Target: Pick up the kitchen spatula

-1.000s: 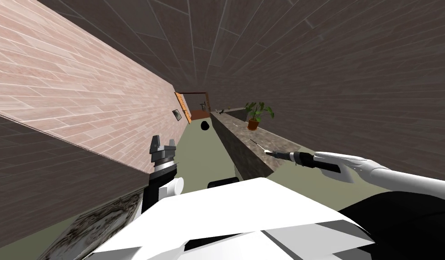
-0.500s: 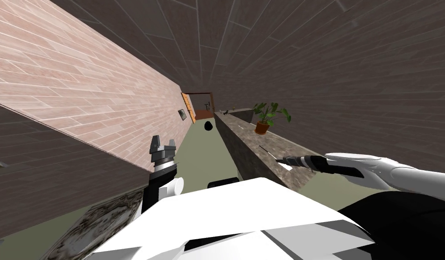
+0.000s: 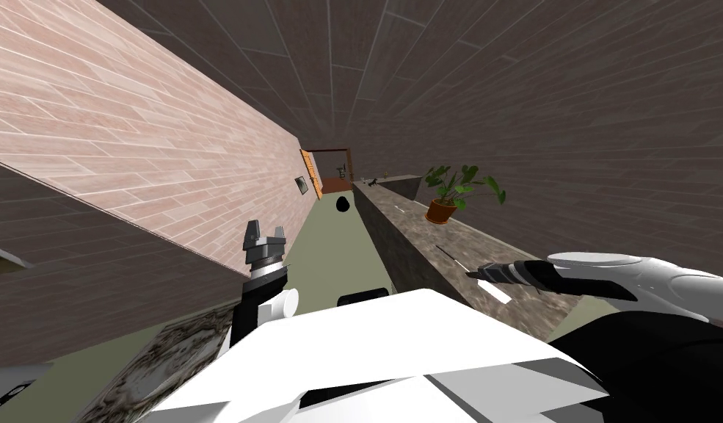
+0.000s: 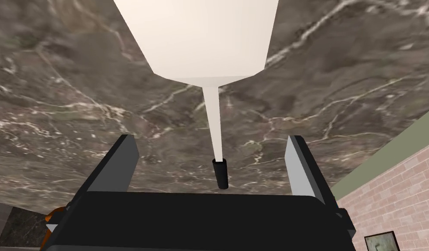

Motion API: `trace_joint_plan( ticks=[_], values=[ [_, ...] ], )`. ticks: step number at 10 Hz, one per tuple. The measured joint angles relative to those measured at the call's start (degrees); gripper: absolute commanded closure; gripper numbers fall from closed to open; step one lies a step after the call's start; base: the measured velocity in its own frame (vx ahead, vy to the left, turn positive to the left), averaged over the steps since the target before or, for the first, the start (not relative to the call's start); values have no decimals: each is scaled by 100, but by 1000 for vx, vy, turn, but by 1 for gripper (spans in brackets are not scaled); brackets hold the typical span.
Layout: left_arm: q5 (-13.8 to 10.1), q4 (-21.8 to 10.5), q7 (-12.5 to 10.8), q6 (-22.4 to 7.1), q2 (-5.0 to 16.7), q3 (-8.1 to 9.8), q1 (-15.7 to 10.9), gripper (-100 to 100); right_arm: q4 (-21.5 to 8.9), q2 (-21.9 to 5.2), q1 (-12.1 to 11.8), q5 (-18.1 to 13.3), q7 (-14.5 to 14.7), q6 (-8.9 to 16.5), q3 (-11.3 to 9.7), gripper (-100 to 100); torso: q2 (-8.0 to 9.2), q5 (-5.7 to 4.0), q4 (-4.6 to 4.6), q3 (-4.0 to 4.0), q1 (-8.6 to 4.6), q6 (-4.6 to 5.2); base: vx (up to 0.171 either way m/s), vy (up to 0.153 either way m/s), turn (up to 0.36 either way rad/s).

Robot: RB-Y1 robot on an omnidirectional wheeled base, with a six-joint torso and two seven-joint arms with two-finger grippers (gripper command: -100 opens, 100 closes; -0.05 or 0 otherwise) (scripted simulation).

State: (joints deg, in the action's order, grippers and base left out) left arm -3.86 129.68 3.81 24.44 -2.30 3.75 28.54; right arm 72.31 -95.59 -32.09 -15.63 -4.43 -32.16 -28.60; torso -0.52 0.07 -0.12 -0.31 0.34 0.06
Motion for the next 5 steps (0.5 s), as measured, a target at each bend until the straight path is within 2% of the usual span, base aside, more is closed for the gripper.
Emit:
trace_joint_plan(
  ticks=[1,2,3,5],
  values=[
    [0,0,0,0,0,0,0,0,-54,-114,-31,-83,-51,-57,-138,-100,5,0,1,2,-4,-1,53,13,25],
    [0,0,0,0,0,0,-1,0,-58,-128,-33,-93,-67,-67,-153,0,28,-3,6,15,-13,3,11,3,-2],
    [0,0,0,0,0,0,-1,0,-57,-127,-32,-91,-66,-66,-151,-100,46,-5,11,27,-18,4,71,6,-36],
    [0,0,0,0,0,0,-1,0,-335,38,-10,-132,108,-264,-118,-100,36,-4,9,21,-15,4,78,35,-32]
  ],
)
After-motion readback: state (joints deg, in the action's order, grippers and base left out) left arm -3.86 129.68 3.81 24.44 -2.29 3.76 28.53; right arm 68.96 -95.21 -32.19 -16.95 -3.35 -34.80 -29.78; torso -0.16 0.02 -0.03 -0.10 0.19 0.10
